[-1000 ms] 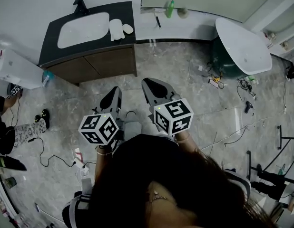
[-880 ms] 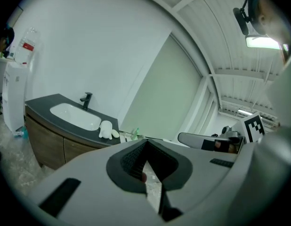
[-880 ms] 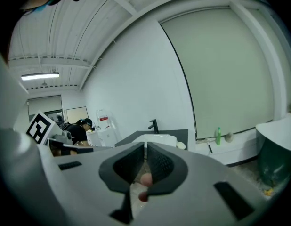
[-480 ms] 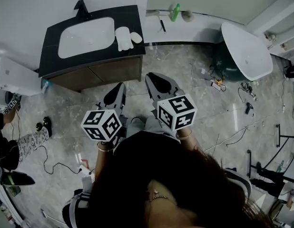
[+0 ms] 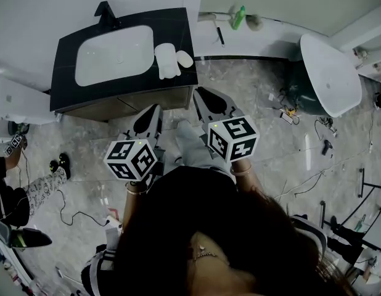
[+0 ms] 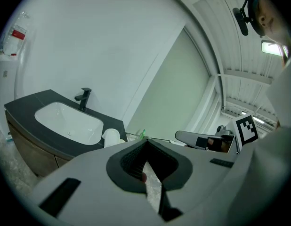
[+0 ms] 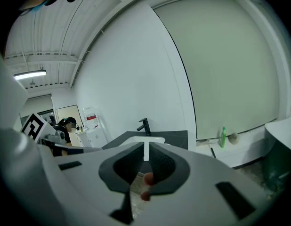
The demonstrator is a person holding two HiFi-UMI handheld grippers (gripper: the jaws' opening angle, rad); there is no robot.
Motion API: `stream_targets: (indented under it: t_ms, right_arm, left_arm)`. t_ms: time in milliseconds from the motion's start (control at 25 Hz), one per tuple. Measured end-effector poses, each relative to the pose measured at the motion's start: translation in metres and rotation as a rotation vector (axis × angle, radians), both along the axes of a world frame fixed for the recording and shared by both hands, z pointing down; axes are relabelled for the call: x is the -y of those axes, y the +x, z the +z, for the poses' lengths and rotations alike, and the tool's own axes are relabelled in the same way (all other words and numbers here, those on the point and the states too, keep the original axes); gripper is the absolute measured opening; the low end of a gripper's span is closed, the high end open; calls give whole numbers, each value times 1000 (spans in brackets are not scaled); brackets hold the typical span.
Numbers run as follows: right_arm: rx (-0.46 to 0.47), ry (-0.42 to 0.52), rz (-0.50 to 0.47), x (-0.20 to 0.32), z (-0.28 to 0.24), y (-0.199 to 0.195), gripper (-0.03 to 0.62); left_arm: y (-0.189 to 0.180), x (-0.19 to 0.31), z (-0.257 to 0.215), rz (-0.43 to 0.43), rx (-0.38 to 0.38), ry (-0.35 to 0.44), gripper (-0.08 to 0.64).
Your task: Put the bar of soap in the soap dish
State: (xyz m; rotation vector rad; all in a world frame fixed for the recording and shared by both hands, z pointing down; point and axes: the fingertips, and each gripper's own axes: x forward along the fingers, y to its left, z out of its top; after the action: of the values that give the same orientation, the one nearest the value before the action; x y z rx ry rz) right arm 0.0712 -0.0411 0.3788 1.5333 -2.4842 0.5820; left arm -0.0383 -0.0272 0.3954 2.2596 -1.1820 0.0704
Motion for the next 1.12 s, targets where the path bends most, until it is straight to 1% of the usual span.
stream_targets:
  t_ms: [280, 520, 760, 920, 1120]
  right_arm:
    - [-32, -27, -53, 91, 15, 7, 21]
    - [-64, -54, -128, 144, 27, 8, 25]
    - [-130, -101, -187, 178, 54, 1, 94]
    - [-177, -141, -199, 198, 77, -1, 120]
    - [-272, -219, -236, 215, 120, 0, 163]
  left_arm:
    - [-3, 82, -5, -59, 12, 12, -5]
    - [-6, 127, -8, -118, 10, 8, -5]
    - [-26, 154, -5, -175, -2, -6, -5]
    - [-42, 173, -6, -180, -12, -2, -5]
    - [-66, 198, -9, -185, -20, 8, -5]
